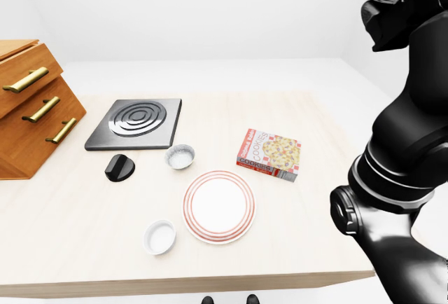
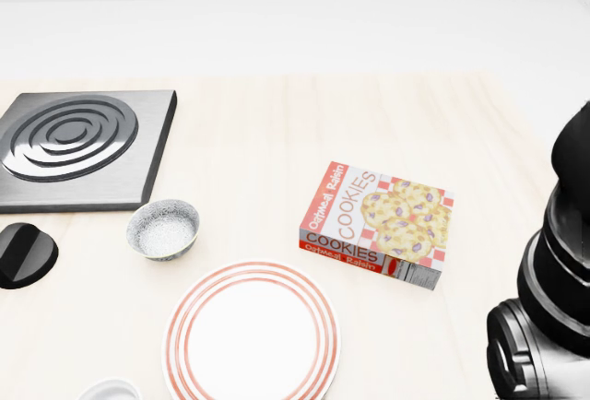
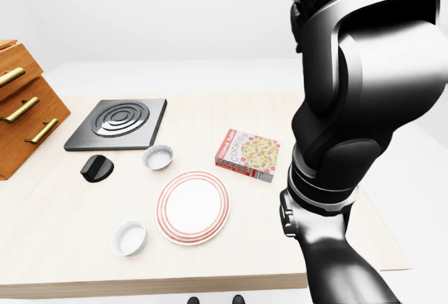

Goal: Pick the akita bowl next to the plate and place it on the plate.

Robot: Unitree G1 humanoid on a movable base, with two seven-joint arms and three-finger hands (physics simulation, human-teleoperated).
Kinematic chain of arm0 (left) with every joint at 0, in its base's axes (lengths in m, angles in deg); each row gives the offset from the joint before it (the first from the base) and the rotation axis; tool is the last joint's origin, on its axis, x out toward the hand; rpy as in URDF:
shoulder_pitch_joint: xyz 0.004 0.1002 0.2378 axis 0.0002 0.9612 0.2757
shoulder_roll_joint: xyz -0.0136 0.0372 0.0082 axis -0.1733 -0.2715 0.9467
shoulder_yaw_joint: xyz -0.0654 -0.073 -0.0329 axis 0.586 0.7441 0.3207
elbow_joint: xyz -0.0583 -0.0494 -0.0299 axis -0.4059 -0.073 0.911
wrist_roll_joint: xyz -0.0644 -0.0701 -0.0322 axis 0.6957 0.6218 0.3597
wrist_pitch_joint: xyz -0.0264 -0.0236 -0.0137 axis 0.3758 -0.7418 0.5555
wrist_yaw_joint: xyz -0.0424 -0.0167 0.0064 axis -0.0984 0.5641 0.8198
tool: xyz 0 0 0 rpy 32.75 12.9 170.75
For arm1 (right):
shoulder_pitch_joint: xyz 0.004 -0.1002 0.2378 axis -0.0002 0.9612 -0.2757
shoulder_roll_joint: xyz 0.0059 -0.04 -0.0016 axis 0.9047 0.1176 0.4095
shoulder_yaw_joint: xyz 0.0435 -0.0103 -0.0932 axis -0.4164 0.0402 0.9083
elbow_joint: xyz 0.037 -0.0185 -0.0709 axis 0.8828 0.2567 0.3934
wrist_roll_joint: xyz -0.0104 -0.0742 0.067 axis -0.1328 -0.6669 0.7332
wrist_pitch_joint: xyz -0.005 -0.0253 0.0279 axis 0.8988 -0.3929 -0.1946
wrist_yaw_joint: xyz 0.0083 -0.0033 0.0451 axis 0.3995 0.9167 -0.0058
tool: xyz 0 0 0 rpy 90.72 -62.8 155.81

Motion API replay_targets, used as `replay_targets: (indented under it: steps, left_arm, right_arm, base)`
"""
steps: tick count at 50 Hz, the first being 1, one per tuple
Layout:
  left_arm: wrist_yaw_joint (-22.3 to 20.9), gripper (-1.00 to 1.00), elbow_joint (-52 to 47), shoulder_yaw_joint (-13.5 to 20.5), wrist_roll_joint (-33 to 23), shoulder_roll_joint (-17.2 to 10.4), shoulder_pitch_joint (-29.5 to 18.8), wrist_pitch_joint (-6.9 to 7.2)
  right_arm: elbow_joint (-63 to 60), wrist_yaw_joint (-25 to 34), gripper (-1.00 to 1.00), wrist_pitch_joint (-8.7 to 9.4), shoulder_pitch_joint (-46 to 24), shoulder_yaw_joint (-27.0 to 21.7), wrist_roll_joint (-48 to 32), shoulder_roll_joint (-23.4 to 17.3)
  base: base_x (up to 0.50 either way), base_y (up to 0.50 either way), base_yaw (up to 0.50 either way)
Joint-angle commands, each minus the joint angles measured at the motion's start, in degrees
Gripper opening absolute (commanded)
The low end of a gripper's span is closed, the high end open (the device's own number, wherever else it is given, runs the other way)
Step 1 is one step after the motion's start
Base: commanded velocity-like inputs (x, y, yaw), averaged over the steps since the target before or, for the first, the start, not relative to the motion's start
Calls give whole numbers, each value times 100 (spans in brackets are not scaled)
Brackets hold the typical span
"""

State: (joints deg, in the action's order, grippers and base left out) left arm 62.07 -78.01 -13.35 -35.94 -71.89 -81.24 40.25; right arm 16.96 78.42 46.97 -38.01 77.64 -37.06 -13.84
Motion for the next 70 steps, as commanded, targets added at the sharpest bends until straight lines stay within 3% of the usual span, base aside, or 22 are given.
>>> replay_targets:
  steps: [1, 10, 13, 24, 31, 36, 43, 47, 56, 65, 67, 70]
  left_arm:
    - [-13, 100, 6, -11, 11, 4, 3, 0]
    - [-27, 100, -10, 3, 16, 22, 18, 0]
    - [-32, 100, -13, -1, 10, 30, 23, 0]
    - [-35, 100, -2, -34, -5, 49, 12, 0]
    - [-22, 100, -33, -33, -5, 51, 14, 0]
    - [-22, 100, -19, -48, -8, 56, 4, 0]
    - [-23, 100, 19, -82, -24, 68, -4, 0]
    - [-30, 100, 56, -98, -31, 70, -8, 0]
    - [-46, 100, 98, -101, -14, 64, 3, 0]
    - [-46, 100, 106, -105, -11, 66, 9, 0]
    - [-29, 100, 76, -109, -8, 73, 13, 0]
    - [-33, 100, 83, -116, -15, 76, 7, 0]
  right_arm:
    - [703, 0, -100, -1, -1124, 496, -606, 972]
    - [660, 0, -100, -1, -1006, 605, -719, 1341]
    - [564, 0, -100, -1, -822, 792, -840, 1693]
    - [644, 0, -100, -24, -814, 927, -1004, 2169]
    - [603, 0, -100, -76, -632, 1212, -1220, 2734]
    - [445, 0, -100, -185, -389, 1351, -1355, 3066]
    - [44, 0, -100, -549, 140, 1559, -1528, 3526]
    - [-86, 0, -100, -660, 266, 1660, -1602, 3722]
    - [-324, 0, -100, -1001, 757, 1849, -1816, 3762]
    - [-358, 0, -100, -1001, 863, 1851, -1883, 3762]
    - [-409, 0, -100, -1001, 1460, 2223, -2031, 3762]
    - [-429, 0, -100, -1001, 1638, 2255, -2122, 3762]
  base:
    - [0, 0, 0]
    - [0, 0, 0]
    - [0, 0, 0]
    - [0, 0, 0]
    - [0, 0, 0]
    - [0, 0, 0]
    - [0, 0, 0]
    - [0, 0, 0]
    - [0, 0, 0]
    - [0, 0, 0]
    - [0, 0, 0]
    - [0, 0, 0]
